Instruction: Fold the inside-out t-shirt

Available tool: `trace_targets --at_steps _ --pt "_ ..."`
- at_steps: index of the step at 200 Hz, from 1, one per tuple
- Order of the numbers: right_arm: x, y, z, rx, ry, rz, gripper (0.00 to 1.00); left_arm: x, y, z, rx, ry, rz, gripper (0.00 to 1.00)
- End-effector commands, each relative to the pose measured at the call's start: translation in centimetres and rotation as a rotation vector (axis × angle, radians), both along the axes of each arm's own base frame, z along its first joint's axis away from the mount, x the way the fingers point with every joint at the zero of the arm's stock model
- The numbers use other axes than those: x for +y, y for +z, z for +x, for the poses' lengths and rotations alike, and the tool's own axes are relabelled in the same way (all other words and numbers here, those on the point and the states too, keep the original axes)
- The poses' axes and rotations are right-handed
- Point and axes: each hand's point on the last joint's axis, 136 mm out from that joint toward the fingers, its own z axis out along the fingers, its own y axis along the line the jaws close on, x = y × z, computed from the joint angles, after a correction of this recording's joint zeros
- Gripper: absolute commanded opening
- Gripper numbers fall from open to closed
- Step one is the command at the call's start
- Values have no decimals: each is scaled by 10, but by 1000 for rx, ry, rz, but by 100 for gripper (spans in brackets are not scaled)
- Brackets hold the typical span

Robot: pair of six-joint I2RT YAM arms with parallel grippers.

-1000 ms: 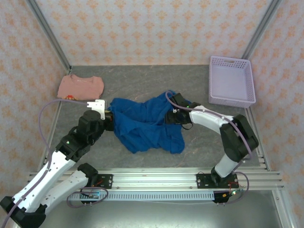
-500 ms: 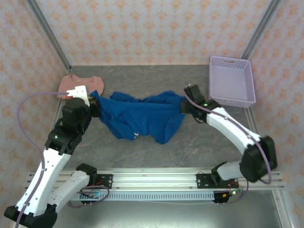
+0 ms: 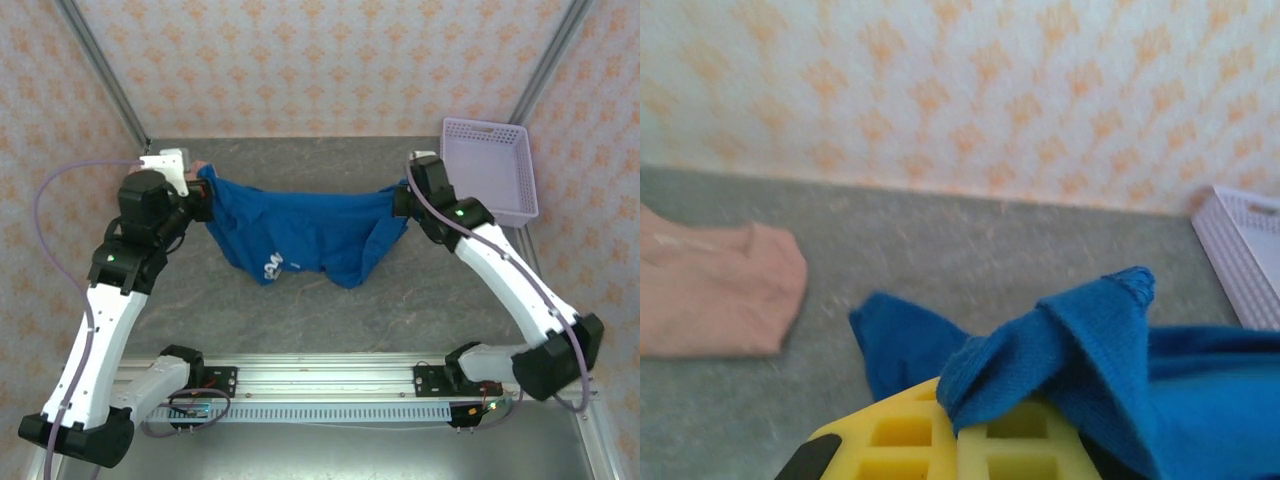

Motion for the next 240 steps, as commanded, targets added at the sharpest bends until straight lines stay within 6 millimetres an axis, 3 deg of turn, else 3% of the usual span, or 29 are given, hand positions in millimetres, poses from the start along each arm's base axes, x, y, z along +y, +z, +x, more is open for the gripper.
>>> trace_targets --at_steps 1,12,31,54,80,101,179,208,240 --pt "2 -76 23 187 -22 -21 12 -13 -54 -4 162 -46 -75 0" --pt "0 -95 29 247 -35 -39 19 -17 -65 -3 183 -58 -96 0" --pt "-2 -97 22 270 -38 -53 34 -23 -76 -1 220 -77 -117 0" --pt "15 -97 -17 268 -5 -20 47 -28 -84 3 244 -96 -135 0" --pt "43 -117 -59 294 36 -20 59 -30 -85 5 247 -104 -141 0" --pt "50 -138 -67 310 25 -53 57 -31 -84 5 244 -110 -137 0" --pt "67 -204 -61 394 7 -104 52 -32 -86 5 253 -117 -133 0" --pt "57 -222 -56 412 -29 -193 47 -31 -86 4 255 -117 -128 0" --pt "36 -227 -59 418 -81 -277 35 -29 -87 4 257 -110 -117 0"
